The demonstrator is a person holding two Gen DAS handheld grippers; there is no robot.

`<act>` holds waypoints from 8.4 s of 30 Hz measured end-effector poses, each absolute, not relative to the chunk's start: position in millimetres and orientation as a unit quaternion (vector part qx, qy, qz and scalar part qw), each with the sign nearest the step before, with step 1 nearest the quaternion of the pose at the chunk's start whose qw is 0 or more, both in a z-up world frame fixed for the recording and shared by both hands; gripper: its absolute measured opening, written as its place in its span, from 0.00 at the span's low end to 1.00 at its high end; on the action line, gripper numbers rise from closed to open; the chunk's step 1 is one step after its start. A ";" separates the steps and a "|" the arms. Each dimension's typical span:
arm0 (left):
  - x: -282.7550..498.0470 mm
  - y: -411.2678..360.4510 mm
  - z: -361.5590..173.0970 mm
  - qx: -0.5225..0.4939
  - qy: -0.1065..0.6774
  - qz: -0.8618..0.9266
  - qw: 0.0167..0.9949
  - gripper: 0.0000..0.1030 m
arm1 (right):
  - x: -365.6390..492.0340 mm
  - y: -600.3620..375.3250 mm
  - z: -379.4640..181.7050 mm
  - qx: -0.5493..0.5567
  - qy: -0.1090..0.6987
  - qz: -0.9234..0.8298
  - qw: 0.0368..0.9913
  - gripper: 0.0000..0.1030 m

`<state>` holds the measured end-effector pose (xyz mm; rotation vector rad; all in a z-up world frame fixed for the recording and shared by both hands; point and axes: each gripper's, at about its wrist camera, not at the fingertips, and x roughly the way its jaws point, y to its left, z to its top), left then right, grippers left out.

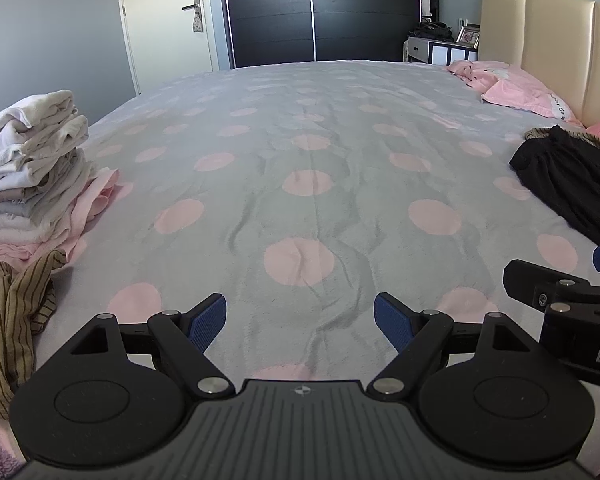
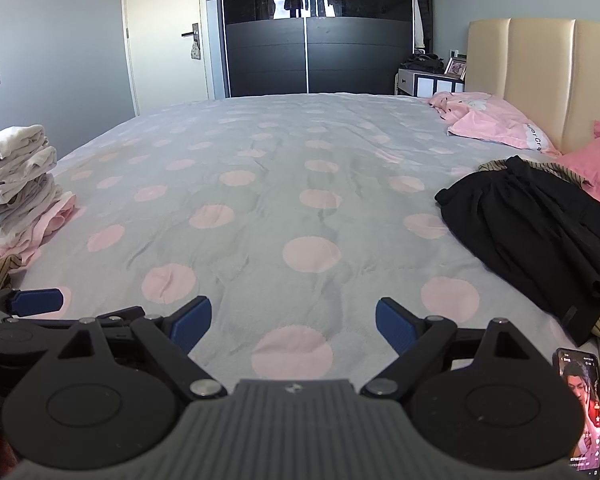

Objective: Fold clothes

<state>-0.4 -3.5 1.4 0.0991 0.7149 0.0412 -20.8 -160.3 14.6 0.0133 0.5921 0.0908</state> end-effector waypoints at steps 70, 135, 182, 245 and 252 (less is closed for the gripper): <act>-8.6 -3.6 9.4 0.025 0.346 -0.001 0.938 0.73 | -35.7 -166.9 33.3 0.011 0.232 0.060 0.971 0.87; 95.2 -20.6 -24.3 0.083 0.427 -0.047 0.899 0.73 | 130.0 -409.3 -45.0 -0.042 0.412 -0.081 0.907 0.03; 62.9 21.2 -8.0 0.021 0.437 -0.122 0.891 0.70 | 0.6 -213.9 36.7 -0.115 0.457 0.212 0.856 0.30; 175.7 -65.0 -67.7 -0.028 0.470 -0.265 0.841 0.48 | 211.3 -464.2 -28.7 -0.020 0.427 -0.125 0.895 0.11; 164.1 -66.2 -59.3 -0.037 0.436 -0.246 0.865 0.20 | 205.7 -464.9 -17.6 -0.009 0.412 -0.113 0.904 0.11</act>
